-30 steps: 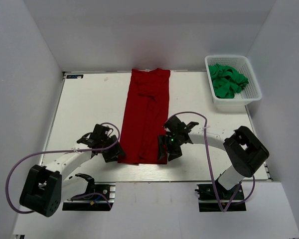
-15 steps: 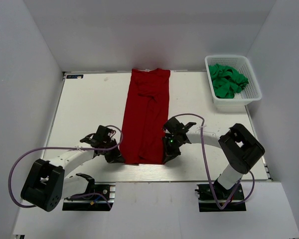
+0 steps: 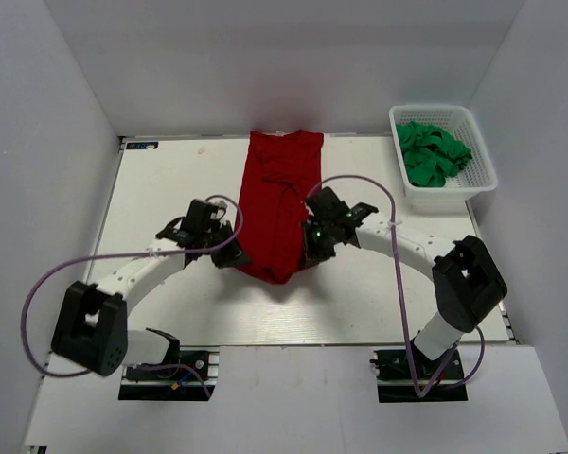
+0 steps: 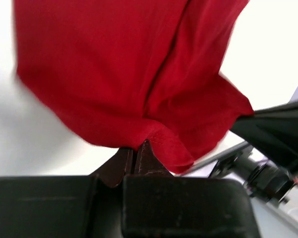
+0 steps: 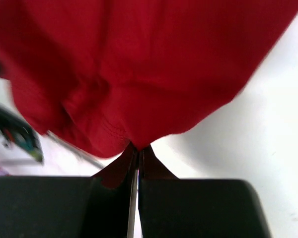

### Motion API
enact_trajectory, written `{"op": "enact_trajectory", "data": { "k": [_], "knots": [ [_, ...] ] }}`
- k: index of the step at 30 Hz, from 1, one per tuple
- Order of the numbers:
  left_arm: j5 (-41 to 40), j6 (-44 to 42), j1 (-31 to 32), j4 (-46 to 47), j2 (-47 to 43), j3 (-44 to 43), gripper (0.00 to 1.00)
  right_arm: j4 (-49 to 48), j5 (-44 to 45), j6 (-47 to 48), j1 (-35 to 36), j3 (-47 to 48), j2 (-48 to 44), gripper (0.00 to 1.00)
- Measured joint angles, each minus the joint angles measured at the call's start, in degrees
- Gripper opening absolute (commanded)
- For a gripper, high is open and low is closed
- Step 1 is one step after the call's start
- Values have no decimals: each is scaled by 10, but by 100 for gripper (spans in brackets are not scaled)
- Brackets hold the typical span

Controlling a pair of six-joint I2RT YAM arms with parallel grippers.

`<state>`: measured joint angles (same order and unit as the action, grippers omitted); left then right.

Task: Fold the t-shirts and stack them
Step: Grab the bottom of the folded rectangular tshirt with both arms, then fold the folded rectangular tshirt in 1/3 of the way

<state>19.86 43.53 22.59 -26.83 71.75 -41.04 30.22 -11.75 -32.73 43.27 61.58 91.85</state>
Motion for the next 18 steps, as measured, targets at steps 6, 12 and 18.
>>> {"op": "enact_trajectory", "data": {
  "k": [6,12,18],
  "knots": [
    [-17,-2,-5,24,135,-137,0,11,64,17,-36,116,36,0],
    [-60,-5,-16,35,198,-237,0,30,106,35,-75,203,79,0],
    [-81,-21,-29,56,246,-321,0,41,116,56,-109,280,136,0]
  ]
}}
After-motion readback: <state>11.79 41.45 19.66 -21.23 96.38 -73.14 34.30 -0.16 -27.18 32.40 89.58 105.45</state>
